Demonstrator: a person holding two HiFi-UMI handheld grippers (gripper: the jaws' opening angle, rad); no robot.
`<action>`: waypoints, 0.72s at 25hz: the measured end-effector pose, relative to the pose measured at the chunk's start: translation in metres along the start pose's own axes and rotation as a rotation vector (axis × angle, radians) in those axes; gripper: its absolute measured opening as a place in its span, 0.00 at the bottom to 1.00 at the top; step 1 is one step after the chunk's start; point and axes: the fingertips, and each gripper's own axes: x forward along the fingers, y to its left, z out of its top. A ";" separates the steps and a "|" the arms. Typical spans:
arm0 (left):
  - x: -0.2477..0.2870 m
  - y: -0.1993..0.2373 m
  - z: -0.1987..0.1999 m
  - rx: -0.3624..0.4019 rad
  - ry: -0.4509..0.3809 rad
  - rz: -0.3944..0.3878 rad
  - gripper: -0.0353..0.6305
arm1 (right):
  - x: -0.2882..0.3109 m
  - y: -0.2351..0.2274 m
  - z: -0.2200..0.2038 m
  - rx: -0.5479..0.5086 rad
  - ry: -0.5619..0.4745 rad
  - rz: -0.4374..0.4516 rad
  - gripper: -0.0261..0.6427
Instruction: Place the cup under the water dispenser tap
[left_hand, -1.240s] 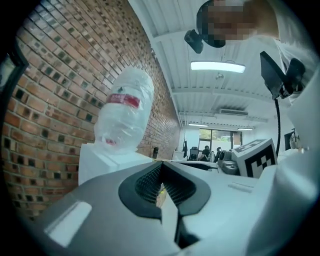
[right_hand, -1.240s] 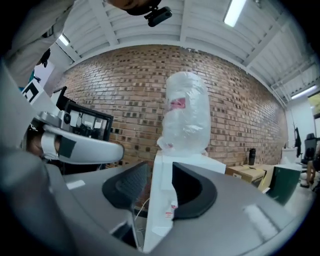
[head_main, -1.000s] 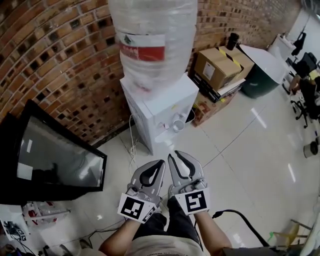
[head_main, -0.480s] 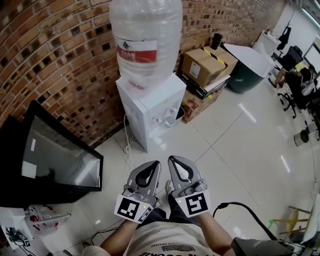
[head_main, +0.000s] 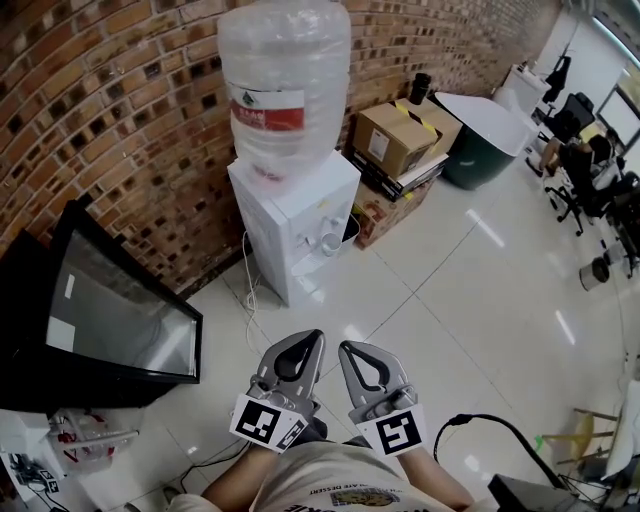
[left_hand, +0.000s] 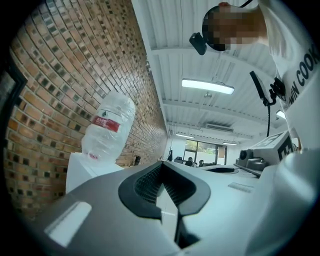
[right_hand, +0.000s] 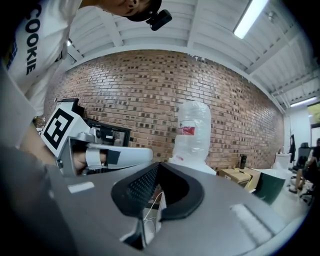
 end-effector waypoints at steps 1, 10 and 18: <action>-0.001 -0.002 0.000 0.001 -0.002 0.004 0.04 | -0.006 -0.001 -0.002 0.000 0.008 -0.003 0.05; -0.022 -0.048 -0.004 0.005 0.010 0.030 0.04 | -0.063 0.002 -0.004 0.005 -0.005 -0.010 0.05; -0.040 -0.113 -0.011 0.041 0.010 0.023 0.04 | -0.128 0.009 -0.002 0.021 -0.040 -0.011 0.05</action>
